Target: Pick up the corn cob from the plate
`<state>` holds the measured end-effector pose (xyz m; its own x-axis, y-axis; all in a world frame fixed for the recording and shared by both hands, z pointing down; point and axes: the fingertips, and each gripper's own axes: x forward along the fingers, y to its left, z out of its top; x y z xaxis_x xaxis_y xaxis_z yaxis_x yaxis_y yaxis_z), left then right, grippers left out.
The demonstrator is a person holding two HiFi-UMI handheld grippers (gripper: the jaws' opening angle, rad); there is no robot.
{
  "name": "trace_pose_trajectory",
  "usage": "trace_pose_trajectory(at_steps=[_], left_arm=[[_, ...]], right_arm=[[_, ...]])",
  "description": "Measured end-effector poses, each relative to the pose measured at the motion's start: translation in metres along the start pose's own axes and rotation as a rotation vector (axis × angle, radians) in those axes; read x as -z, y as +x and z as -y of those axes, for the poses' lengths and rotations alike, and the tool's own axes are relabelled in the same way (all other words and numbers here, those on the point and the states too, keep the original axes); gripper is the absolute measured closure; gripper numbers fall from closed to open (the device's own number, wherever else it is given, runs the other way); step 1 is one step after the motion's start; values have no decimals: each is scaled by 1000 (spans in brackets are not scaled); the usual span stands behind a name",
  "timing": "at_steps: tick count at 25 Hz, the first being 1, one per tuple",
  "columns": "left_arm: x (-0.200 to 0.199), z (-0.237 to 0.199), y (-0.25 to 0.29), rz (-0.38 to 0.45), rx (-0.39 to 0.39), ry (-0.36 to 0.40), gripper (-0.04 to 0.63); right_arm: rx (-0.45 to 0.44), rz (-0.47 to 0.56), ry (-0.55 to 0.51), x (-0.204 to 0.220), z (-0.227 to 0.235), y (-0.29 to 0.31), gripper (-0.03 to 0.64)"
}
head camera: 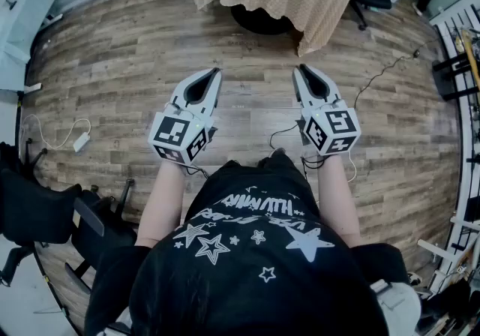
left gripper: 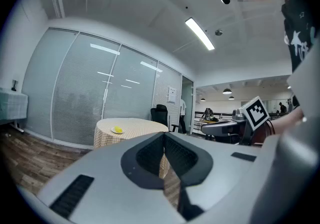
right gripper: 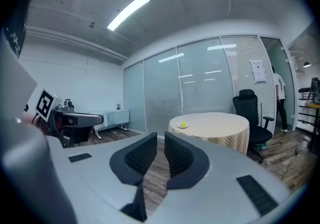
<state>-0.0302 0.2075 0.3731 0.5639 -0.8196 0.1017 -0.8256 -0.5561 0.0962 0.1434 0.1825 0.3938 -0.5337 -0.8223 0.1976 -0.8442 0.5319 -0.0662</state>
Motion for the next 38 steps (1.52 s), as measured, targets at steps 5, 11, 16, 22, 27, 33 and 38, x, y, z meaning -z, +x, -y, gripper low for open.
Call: trace_pose_trajectory(at_steps=[5, 11, 16, 22, 27, 33, 38], left_arm=[[3, -4, -5, -6, 4, -4, 586], [3, -8, -16, -8, -6, 5, 587], [7, -9, -19, -20, 2, 2, 586], [11, -10, -33, -27, 17, -9, 586], [11, -19, -36, -23, 4, -25, 587], [14, -31, -34, -39, -14, -32, 588], [18, -42, -23, -54, -27, -31, 586]], right_arm=[[-4, -4, -11, 2, -9, 4, 555], [-18, -6, -21, 3, -23, 7, 555], [9, -1, 6, 4, -21, 5, 555], [72, -15, 73, 16, -17, -12, 555], [77, -13, 83, 18, -15, -12, 555], [55, -32, 95, 21, -16, 1, 555], [27, -41, 103, 25, -14, 24, 555]])
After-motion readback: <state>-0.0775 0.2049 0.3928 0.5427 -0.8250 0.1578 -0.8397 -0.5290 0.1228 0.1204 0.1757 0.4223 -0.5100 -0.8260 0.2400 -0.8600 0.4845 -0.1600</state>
